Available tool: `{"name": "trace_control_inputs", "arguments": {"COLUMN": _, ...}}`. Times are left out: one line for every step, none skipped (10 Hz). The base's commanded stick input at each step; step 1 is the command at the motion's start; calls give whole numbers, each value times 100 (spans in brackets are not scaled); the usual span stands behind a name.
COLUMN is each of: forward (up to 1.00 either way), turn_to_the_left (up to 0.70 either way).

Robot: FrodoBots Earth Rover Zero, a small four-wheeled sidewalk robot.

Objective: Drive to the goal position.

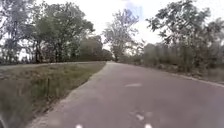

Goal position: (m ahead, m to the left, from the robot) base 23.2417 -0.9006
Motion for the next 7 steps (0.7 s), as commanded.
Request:
{"name": "trace_control_inputs", "arguments": {"forward": 100, "turn_to_the_left": 0}}
{"name": "trace_control_inputs", "arguments": {"forward": 100, "turn_to_the_left": 0}}
{"name": "trace_control_inputs", "arguments": {"forward": 100, "turn_to_the_left": 0}}
{"name": "trace_control_inputs", "arguments": {"forward": 100, "turn_to_the_left": 0}}
{"name": "trace_control_inputs", "arguments": {"forward": 100, "turn_to_the_left": 0}}
{"name": "trace_control_inputs", "arguments": {"forward": 100, "turn_to_the_left": 0}}
{"name": "trace_control_inputs", "arguments": {"forward": 100, "turn_to_the_left": 0}}
